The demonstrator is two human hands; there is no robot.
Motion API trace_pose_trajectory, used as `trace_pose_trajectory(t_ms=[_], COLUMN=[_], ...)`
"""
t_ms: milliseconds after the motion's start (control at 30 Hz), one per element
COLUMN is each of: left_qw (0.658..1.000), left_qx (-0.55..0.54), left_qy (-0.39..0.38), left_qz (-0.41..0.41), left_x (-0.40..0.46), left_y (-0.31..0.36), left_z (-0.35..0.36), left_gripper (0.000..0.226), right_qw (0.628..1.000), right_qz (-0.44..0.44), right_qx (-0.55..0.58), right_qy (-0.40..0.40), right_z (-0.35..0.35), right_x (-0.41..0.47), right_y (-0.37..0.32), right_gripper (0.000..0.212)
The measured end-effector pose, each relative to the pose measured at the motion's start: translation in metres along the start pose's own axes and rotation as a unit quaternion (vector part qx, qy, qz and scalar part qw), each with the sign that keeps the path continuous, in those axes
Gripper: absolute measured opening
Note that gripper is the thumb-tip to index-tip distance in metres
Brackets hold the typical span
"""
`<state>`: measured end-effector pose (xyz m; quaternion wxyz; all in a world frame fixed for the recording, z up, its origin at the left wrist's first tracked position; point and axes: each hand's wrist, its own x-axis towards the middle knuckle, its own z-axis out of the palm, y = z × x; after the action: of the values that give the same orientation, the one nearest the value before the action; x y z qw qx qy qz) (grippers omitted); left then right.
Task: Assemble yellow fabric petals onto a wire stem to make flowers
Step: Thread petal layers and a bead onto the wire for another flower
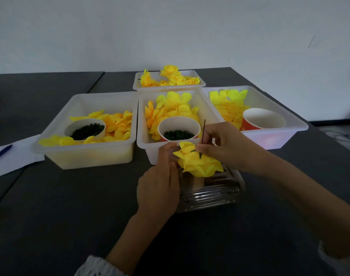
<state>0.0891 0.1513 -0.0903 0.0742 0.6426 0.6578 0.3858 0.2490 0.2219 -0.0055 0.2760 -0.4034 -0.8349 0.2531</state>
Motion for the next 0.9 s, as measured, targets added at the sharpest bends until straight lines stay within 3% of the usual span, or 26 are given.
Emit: trace_pose_trajectory(t_ms=[200,500,667,900], left_qw=[1.000,0.999,1.000,0.998], left_qx=[0.015,0.021,0.007,-0.034], left_qy=[0.020,0.035,0.001,-0.055], left_qz=[0.018,0.026,0.007,-0.007], left_x=[-0.002,-0.003,-0.003,0.001], left_y=[-0.003,-0.003,-0.003,-0.001], left_z=[-0.001,0.000,-0.001,-0.003], left_gripper=[0.037,0.036,0.043,0.041], right_qw=[0.998,0.997,0.991,0.960], right_qz=[0.023,0.033,-0.013,-0.135], right_qx=[-0.050,-0.013,0.004,-0.080], right_qy=[0.016,0.061,0.136,0.234], right_z=[-0.001,-0.012,-0.044,-0.058], right_x=[-0.006,-0.010,0.001,-0.006], right_y=[-0.004,-0.016,-0.041,-0.068], right_gripper=[0.021,0.024,0.014,0.013])
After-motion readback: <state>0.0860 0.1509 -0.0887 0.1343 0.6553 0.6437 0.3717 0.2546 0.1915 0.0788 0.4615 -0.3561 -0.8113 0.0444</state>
